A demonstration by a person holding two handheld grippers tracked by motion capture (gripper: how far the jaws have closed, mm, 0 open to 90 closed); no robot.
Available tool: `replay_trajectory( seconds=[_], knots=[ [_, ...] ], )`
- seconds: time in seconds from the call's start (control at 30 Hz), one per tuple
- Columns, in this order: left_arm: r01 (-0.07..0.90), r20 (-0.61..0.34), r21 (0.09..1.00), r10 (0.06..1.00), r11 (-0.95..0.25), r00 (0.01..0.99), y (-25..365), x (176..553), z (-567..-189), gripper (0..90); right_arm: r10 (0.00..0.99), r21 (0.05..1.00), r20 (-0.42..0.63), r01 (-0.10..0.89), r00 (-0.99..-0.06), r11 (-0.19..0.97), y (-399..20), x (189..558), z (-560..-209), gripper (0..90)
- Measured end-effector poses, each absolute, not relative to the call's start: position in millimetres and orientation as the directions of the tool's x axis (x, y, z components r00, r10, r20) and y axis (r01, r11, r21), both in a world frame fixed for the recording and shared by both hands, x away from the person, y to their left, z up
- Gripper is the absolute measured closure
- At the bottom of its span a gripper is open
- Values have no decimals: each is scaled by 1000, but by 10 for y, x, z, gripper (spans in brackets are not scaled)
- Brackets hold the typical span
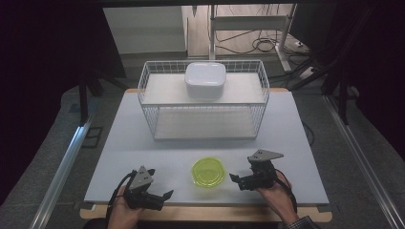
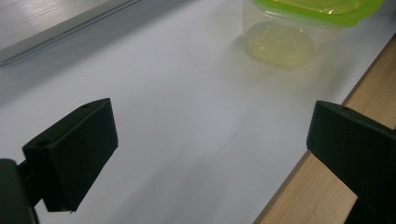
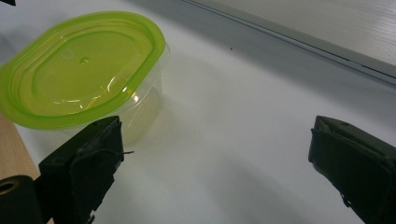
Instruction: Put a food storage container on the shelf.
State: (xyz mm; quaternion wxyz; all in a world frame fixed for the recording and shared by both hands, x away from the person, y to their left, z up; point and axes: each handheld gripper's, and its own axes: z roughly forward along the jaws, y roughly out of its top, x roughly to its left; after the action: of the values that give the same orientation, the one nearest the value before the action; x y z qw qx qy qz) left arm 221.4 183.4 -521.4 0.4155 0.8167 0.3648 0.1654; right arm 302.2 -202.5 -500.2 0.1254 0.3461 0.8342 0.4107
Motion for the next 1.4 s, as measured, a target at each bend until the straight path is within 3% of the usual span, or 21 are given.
replay_trajectory(
  seconds=[0.4, 0.6, 0.73, 0.87, 1.17, 1.4],
  knots=[
    [465, -43, 796, 730, -387, 682, 1845, 2223, -5237, 18, 688, 765, 50, 470, -724, 440, -2001, 2995, -4955, 19],
    [483, -58, 784, 729, -390, 682, 1845, 2238, -5264, 24, 698, 706, 27, 507, -716, 494, -1940, 2959, -4951, 33],
    [483, -50, 778, 728, -400, 684, 1834, 2241, -5271, 27, 689, 717, 68, 516, -721, 469, -1929, 2925, -4873, 130],
    [486, -44, 775, 731, -405, 681, 1828, 2244, -5276, 28, 647, 723, 188, 550, -739, 418, -1962, 2956, -4773, 256],
    [489, -42, 771, 734, -408, 678, 1821, 2253, -5288, 30, 623, 697, 290, 606, -727, 382, -1807, 3106, -4743, 406],
    [488, -42, 768, 728, -414, 684, 1809, 2252, -5293, 29, 606, 623, 439, 711, -664, 327, -1751, 3298, -4825, 513]
  ],
)
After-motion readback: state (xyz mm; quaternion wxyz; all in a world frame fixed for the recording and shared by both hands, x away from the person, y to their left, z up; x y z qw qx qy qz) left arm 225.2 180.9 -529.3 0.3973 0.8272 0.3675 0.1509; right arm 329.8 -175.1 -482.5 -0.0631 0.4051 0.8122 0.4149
